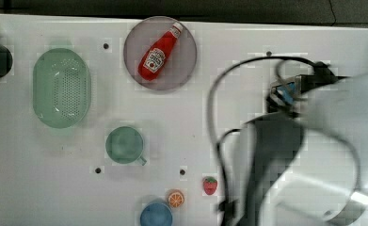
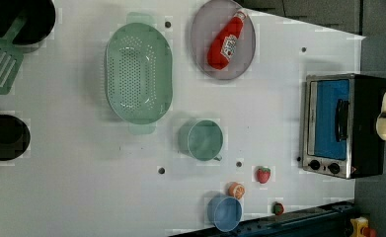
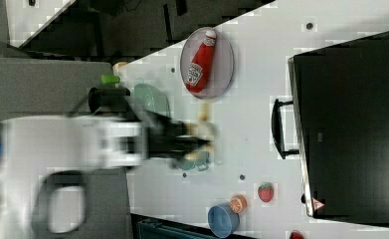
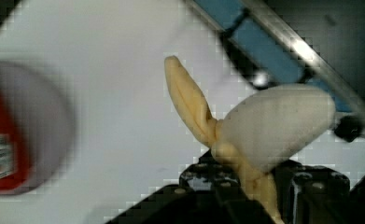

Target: Pick banana from table and place on oven.

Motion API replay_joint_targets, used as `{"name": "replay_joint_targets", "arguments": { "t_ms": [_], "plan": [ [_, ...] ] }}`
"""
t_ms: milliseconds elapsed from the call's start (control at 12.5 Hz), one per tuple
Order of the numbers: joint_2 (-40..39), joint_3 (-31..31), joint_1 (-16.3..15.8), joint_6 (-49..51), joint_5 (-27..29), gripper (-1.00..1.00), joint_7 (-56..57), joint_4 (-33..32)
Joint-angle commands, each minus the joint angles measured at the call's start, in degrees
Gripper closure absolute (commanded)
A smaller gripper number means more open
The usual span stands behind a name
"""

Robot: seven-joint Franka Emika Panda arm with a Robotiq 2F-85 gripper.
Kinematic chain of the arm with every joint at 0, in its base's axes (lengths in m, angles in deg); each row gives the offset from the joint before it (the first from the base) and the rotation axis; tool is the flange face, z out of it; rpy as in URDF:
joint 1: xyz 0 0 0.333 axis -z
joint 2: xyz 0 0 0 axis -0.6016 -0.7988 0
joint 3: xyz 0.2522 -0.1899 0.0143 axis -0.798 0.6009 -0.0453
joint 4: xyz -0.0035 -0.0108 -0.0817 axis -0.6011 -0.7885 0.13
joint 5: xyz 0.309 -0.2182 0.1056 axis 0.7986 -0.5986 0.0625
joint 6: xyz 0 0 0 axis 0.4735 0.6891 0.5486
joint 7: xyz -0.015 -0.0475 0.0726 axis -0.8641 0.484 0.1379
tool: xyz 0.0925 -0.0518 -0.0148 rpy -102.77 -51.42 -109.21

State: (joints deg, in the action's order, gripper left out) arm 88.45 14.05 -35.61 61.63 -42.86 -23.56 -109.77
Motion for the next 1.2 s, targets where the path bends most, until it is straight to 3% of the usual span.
{"name": "replay_joint_targets", "arguments": {
  "t_ms": [80,320,400,880,1200],
  "plan": [
    [-1.8,7.1,2.4,-6.0,-0.6,0.47,20.7,0.6],
    [-6.3,12.6,2.5,-11.3,-0.5,0.47,30.1,0.7],
    [-7.4,13.4,2.5,-11.6,-0.4,0.38,30.9,0.8],
    [-8.5,13.7,2.4,-12.2,-0.3,-0.95,30.9,1.3],
    [-7.2,11.5,1.5,-11.2,-0.3,-1.00,30.8,3.3]
  ]
}}
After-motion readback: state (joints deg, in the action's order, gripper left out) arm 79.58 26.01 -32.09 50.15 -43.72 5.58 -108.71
